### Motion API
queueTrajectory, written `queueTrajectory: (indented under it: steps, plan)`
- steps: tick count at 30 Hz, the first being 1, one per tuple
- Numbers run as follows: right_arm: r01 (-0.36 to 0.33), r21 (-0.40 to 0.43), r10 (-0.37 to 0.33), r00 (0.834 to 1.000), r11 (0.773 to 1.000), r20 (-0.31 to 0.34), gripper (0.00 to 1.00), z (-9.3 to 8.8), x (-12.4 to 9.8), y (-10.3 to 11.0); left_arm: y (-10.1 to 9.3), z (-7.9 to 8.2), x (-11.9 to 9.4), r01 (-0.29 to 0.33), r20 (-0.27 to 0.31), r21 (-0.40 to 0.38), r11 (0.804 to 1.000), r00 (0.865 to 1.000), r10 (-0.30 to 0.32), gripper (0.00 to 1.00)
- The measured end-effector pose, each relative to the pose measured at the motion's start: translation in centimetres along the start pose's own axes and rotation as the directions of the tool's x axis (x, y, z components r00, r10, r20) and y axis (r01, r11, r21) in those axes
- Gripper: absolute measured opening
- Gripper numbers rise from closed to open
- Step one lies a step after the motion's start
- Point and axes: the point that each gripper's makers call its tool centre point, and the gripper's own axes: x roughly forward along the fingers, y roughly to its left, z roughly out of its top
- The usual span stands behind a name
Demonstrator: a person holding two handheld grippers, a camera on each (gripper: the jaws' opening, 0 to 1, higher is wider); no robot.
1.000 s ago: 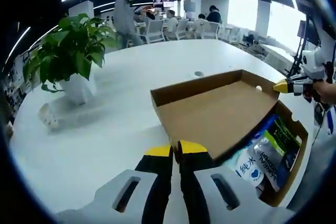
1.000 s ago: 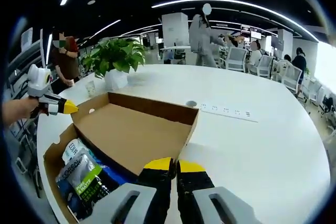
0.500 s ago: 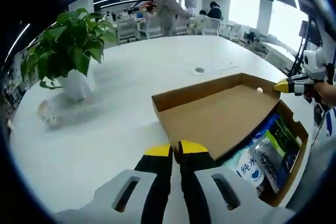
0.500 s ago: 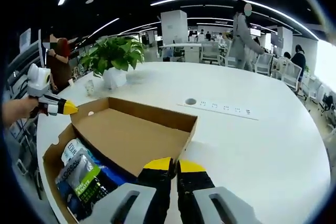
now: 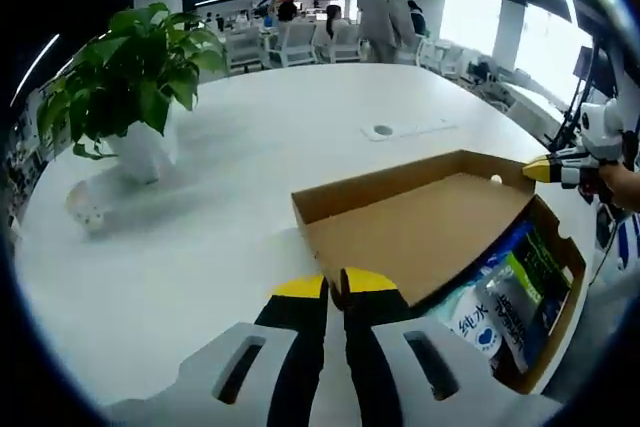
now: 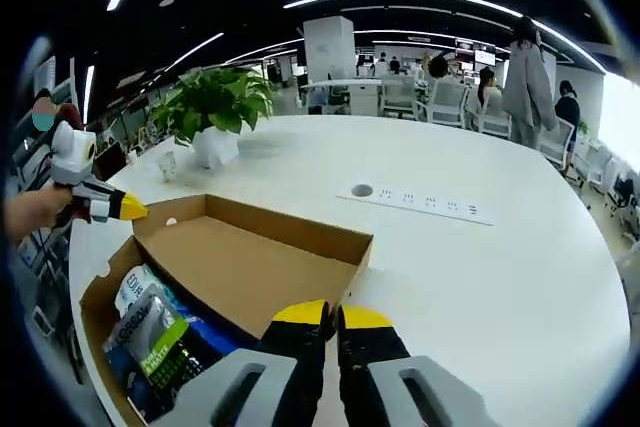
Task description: Operate the shoe box by opening the lid, removing the specified soft item, and placing it in the target area until the item is outside and the box remains undamaged.
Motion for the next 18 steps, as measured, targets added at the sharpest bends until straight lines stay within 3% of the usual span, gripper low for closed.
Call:
queueTrajectory:
  steps: [18]
  plan:
    - [-0.01,-0.003,0.01,1.0,1.0,-0.002,0.0,0.1,-0.02,0.03,-0.06,-0.01,-0.16,0.0,0.018,0.012,1.0,1.0,0.0,0.06]
